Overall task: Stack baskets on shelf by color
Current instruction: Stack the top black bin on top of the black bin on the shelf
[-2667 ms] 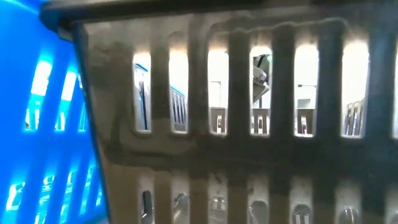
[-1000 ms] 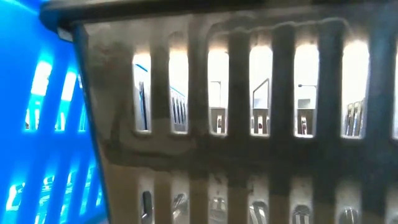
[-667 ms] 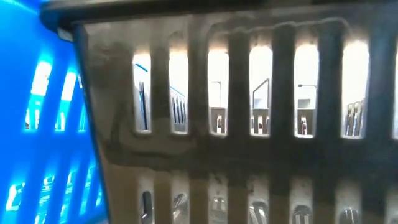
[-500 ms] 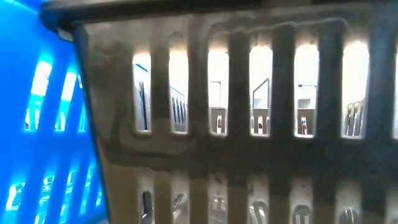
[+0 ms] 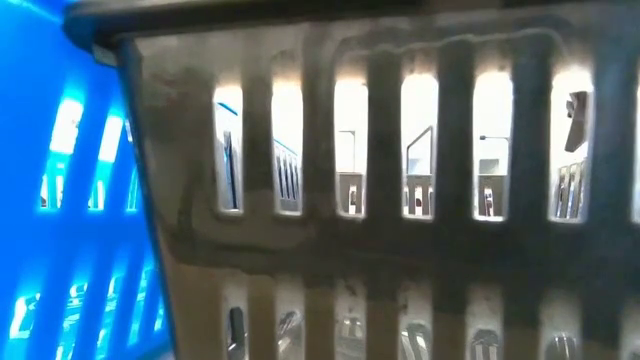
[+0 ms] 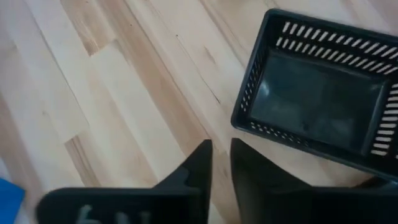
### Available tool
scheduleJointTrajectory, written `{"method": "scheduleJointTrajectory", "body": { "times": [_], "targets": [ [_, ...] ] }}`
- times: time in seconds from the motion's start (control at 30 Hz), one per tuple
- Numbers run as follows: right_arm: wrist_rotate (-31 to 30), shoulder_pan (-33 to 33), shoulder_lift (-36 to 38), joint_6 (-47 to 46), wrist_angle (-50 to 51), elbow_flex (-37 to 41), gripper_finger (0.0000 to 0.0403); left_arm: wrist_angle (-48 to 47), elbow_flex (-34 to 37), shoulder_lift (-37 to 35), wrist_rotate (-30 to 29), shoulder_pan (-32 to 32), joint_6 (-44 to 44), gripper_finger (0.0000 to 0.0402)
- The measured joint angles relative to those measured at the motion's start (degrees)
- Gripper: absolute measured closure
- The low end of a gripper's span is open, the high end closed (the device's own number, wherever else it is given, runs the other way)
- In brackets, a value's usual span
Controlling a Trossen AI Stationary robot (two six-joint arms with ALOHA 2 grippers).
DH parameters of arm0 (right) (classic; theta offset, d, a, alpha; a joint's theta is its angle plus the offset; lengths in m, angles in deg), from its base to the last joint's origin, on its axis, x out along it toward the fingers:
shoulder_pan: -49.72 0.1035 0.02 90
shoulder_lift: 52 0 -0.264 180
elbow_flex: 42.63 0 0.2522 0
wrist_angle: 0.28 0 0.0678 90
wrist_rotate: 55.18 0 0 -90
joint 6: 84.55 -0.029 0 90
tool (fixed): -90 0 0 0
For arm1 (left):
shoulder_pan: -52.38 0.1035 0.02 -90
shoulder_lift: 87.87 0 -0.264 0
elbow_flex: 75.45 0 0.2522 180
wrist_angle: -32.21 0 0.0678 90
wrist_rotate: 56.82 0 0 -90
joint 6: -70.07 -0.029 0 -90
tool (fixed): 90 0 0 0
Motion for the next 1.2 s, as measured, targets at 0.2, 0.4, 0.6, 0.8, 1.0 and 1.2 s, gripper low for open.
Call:
{"method": "scheduleJointTrajectory", "body": {
  "times": [0.2,0.4,0.6,0.8,1.0,1.2],
  "targets": [
    [2.13,0.0,-5.64,-5.96,-4.22,0.09,0.0258,1.12,0.0,-0.01,1.12,-0.09,-1.67,0.0401],
    [2.33,0.0,-11.94,-9.72,-12.7,0.06,0.0218,0.99,0.0,-0.02,1.14,-0.15,-6.34,0.0401],
    [2.19,-0.07,-19.58,-13.03,-19.78,0.04,0.0218,0.79,0.0,-0.04,2.15,-0.15,-10.74,0.0401],
    [0.31,-0.11,-28.06,-13.52,-22.03,0.02,0.0226,0.77,-0.01,-0.06,2.17,-0.15,-14.11,0.0401],
    [-1.16,-0.38,-33.99,-13.64,-21.68,-0.15,0.0225,0.77,-0.02,-0.07,2.55,-0.13,-15.98,0.0401],
    [-1.04,-0.49,-35.55,-13.15,-19.77,-3.95,0.0227,0.75,-0.04,-0.08,2.54,-0.11,-15.98,0.0401]
  ]
}}
